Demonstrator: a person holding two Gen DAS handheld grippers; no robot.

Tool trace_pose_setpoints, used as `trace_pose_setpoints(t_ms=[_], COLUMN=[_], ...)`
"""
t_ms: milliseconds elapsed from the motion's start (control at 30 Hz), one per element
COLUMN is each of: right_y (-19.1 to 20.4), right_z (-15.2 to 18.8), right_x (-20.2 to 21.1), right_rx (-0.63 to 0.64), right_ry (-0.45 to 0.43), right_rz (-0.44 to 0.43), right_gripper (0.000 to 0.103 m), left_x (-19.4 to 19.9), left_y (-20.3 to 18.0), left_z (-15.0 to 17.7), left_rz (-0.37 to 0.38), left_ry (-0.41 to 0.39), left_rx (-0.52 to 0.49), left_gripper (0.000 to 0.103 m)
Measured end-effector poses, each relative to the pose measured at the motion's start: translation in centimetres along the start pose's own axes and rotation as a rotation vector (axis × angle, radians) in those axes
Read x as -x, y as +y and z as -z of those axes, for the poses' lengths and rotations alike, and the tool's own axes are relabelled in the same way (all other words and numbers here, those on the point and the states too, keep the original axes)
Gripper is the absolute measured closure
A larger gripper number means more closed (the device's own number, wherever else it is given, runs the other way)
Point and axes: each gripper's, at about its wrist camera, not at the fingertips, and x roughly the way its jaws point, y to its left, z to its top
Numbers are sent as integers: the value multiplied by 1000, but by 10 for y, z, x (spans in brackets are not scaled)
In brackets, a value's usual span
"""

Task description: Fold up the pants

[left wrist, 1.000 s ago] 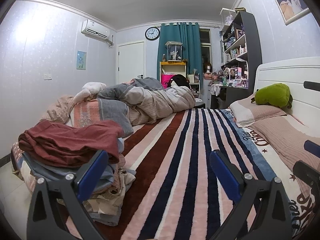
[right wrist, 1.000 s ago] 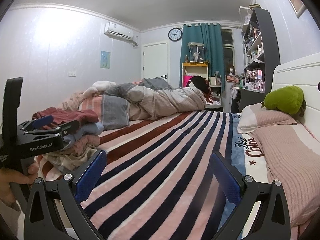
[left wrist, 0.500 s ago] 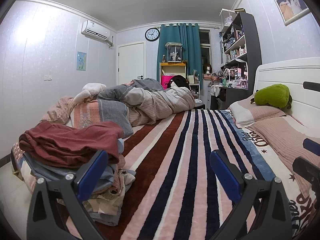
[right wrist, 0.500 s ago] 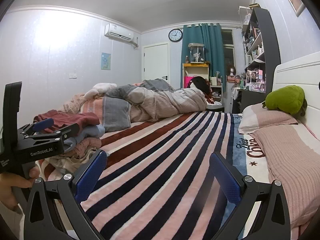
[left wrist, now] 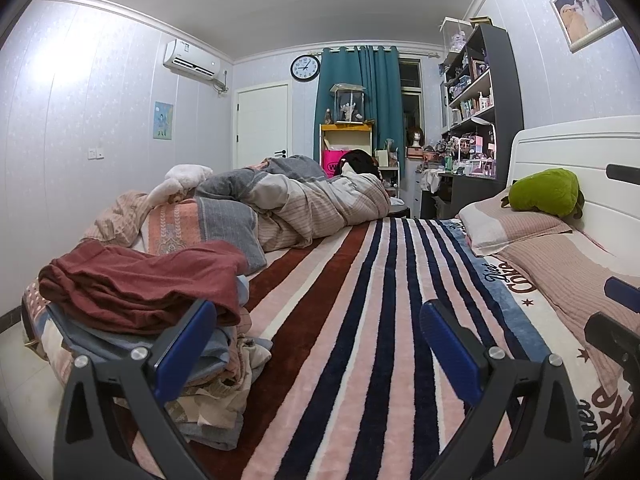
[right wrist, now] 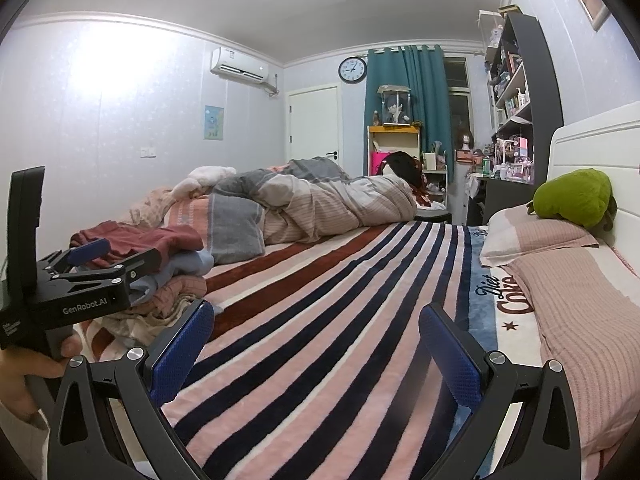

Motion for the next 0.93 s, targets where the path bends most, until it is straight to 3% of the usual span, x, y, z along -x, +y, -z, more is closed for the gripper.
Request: trace_pose_setpoints(t_ms=[933], right_y=[7], right_z=[0], right_x=[-3], right_rx=[-4], right_ry=[0], right_rz=[-7], right_gripper=[1], left_x=[3], left_y=[-4], left_z=[2], left_rz=[9], left_ry=[8], left_rx=[3], left_gripper=[2])
